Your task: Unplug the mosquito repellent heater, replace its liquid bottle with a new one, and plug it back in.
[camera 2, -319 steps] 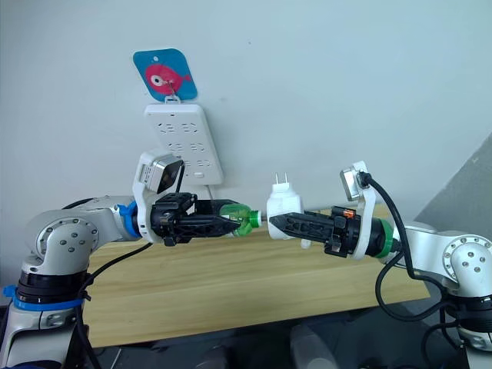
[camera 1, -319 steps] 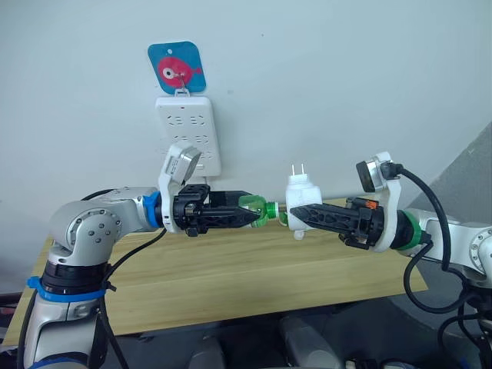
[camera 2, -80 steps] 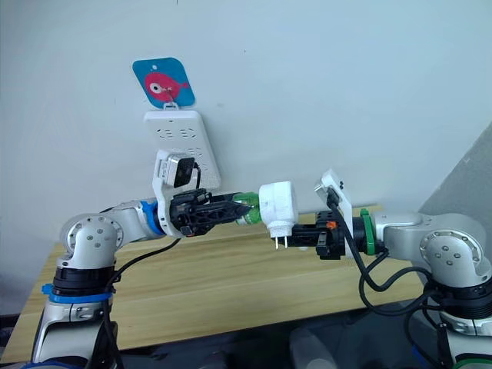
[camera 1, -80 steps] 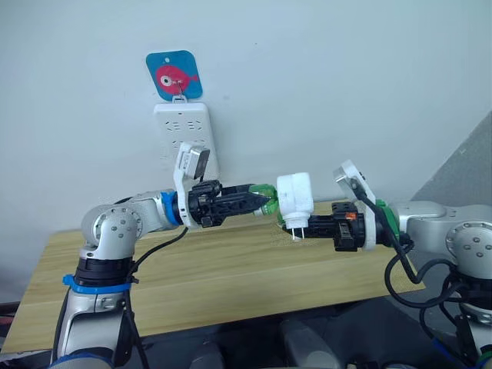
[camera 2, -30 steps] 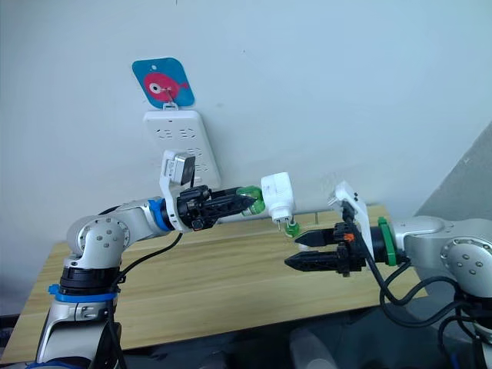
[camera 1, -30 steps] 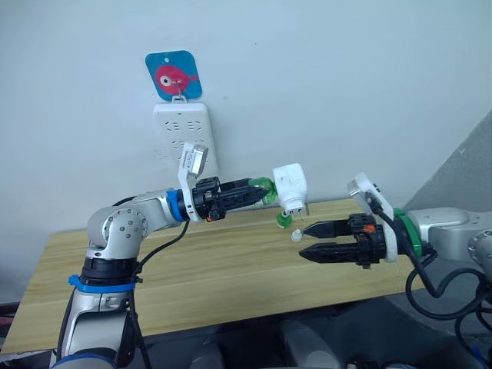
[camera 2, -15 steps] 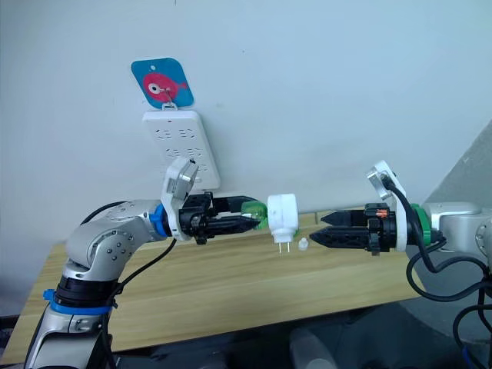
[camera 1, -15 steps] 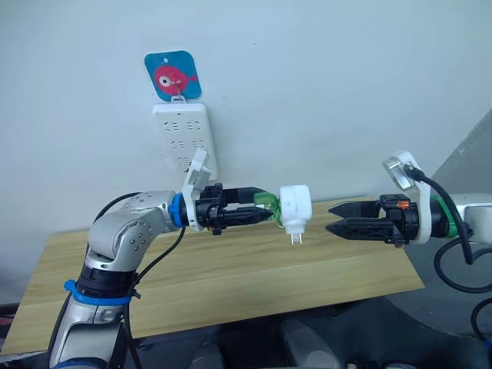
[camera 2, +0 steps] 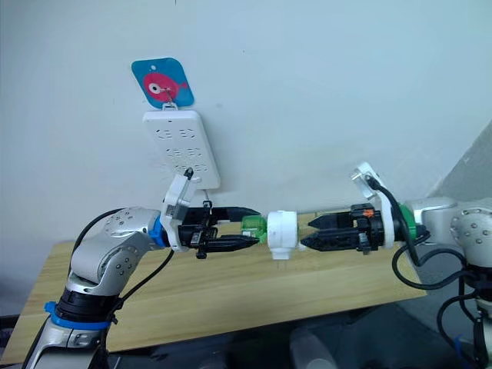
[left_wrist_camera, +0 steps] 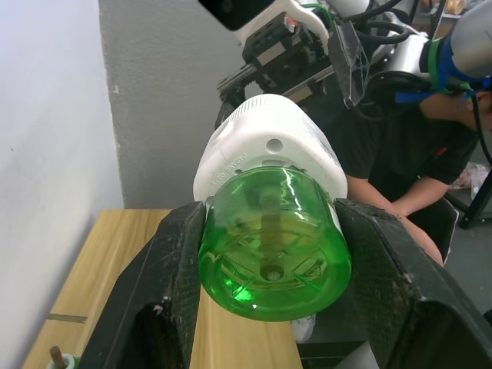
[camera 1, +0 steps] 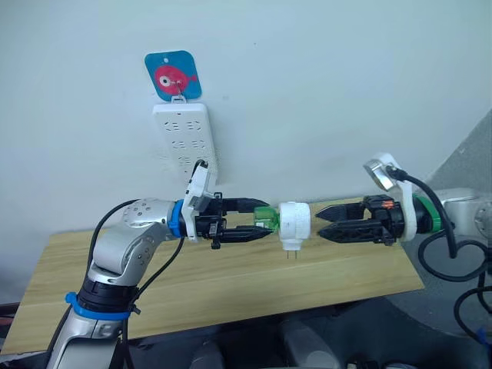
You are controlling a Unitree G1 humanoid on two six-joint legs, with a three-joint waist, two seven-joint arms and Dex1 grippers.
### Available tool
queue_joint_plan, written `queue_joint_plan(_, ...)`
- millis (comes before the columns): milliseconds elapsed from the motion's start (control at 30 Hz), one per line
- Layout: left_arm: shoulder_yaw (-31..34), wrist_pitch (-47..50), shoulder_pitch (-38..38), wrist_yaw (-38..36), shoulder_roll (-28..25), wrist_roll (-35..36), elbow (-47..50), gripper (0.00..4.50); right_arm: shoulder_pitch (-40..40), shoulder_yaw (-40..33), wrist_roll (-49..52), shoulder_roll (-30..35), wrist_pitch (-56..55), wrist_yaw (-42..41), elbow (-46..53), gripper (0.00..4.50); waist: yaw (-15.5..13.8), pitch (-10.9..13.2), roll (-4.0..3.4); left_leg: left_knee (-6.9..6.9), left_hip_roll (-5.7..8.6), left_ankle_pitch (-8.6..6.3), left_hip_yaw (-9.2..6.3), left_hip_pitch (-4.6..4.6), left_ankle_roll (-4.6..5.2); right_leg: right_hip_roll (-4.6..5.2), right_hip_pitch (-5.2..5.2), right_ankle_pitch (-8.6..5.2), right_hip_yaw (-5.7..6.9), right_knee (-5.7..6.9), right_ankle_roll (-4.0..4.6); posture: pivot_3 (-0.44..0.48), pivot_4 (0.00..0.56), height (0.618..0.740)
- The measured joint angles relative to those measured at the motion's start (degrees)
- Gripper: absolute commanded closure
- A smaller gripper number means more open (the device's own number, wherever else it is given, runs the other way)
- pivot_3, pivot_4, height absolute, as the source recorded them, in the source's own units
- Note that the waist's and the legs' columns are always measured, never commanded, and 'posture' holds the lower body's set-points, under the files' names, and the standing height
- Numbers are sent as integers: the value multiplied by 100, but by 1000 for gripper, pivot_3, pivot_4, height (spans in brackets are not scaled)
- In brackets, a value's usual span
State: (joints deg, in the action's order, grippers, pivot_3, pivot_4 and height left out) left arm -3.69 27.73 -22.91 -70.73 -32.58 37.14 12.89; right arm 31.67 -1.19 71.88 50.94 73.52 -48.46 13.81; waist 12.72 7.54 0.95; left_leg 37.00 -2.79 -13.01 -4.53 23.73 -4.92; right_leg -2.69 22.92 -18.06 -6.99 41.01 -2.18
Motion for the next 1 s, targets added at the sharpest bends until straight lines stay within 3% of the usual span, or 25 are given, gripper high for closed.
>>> queue_joint_plan(600,-64,-143,-189,48,45,-84,1,2190,397,71,-84,-1002,593,290,-294,0,0,0,0,0,0,0,-3,2,0,0,0,0,2,1,0,-221,68,729)
queue_joint_plan(700,-65,-80,-244,92,67,-68,29,2190,440,68,-88,-1066,698,344,-311,597,0,0,0,0,0,0,-3,1,0,0,0,0,3,1,0,-213,69,729)
queue_joint_plan(800,-62,-21,-248,128,81,-29,86,2190,480,41,-79,-1120,781,353,-404,1525,-1,0,0,0,0,0,-4,1,0,0,0,0,3,2,0,-213,69,729)
queue_joint_plan(1000,-54,85,-250,141,82,5,105,2190,507,-2,-80,-1161,900,355,-443,1520,-2,0,0,0,0,0,-5,1,0,0,0,1,4,2,0,-213,69,729)
